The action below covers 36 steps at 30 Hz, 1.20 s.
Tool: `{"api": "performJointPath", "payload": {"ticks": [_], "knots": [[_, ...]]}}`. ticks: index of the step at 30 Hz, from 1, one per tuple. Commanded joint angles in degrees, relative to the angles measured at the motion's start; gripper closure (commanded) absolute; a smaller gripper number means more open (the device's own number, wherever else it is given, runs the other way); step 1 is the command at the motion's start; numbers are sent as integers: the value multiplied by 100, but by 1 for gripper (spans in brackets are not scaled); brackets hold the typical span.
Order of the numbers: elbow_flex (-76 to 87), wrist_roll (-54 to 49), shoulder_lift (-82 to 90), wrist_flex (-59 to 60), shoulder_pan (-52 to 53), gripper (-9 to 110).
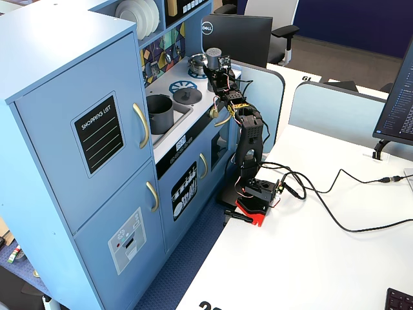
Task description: Put salt in the gray recipient
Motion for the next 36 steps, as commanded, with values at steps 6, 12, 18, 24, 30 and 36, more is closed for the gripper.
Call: {"api": "performJointPath", "payload": {"ticks": [6, 12, 18, 24, 30, 36], "knots": [[9, 519, 193, -334, 246, 60], [0, 387, 272, -316, 229, 57], [466, -26, 1107, 352, 413, 55], [1644, 35, 3604, 2689, 721, 64], [2241, -888, 6337, 7207, -448, 101], [3261, -1521, 7356, 9527, -2496, 101]]}}
